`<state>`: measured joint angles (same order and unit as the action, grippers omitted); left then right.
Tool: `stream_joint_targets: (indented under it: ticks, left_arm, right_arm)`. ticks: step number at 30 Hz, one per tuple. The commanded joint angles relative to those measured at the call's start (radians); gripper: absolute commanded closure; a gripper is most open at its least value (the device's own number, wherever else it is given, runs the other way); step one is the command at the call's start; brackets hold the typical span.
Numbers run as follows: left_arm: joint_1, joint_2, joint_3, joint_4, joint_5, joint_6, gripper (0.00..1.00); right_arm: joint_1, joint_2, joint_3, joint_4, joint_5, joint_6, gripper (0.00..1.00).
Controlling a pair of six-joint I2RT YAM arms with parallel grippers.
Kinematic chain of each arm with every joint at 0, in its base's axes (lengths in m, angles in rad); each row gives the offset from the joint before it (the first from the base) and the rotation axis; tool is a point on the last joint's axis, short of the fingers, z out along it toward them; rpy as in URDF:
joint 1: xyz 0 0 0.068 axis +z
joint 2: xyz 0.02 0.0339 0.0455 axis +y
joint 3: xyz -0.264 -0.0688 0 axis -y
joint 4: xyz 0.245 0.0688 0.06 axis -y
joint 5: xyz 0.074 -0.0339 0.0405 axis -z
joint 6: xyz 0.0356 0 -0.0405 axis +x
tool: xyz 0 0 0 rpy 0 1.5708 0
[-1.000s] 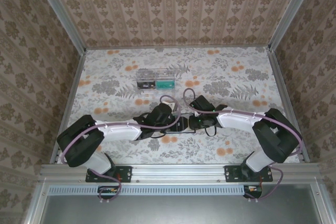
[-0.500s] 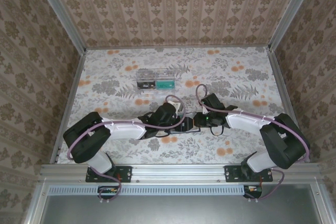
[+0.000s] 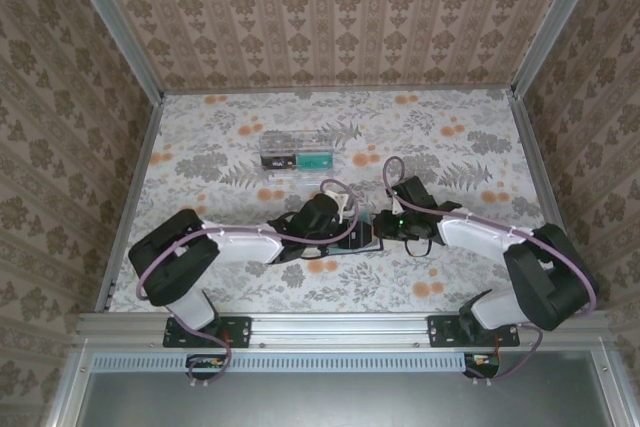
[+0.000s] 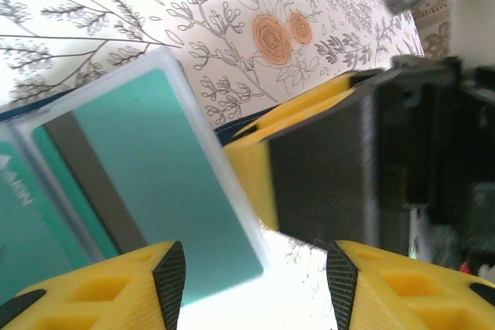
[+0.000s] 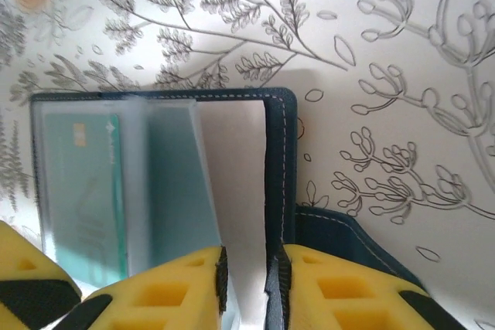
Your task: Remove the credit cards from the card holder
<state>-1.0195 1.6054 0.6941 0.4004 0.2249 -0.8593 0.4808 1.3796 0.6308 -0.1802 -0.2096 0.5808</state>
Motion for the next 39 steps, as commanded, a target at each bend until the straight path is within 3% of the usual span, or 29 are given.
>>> stream_joint_targets:
  ticks: [1, 8, 18, 25, 39]
  left_arm:
    - [0.016, -0.062, -0.029, -0.047, -0.043, 0.023, 0.45]
    - [0.056, -0.037, -0.065, -0.026, -0.059, -0.019, 0.50]
    - [0.065, -0.025, -0.071, -0.083, -0.098, -0.053, 0.67]
    - [0.065, -0.020, -0.067, -0.115, -0.110, -0.054, 0.67]
    - [0.058, -0.012, -0.028, -0.123, -0.078, -0.058, 0.67]
  right_arm:
    - [-0.008, -0.075, 0.010, -0.055, 0.059, 0.003, 0.73]
    - [-0.002, -0.033, 0.097, -0.113, 0.008, -0.057, 0.80]
    - [0.071, 0.120, 0.150, -0.125, 0.017, -0.093, 0.86]
    - [0.075, 0.162, 0.125, -0.128, 0.079, -0.098, 0.88]
    - [0.090, 0.223, 0.112, -0.090, 0.054, -0.088, 0.89]
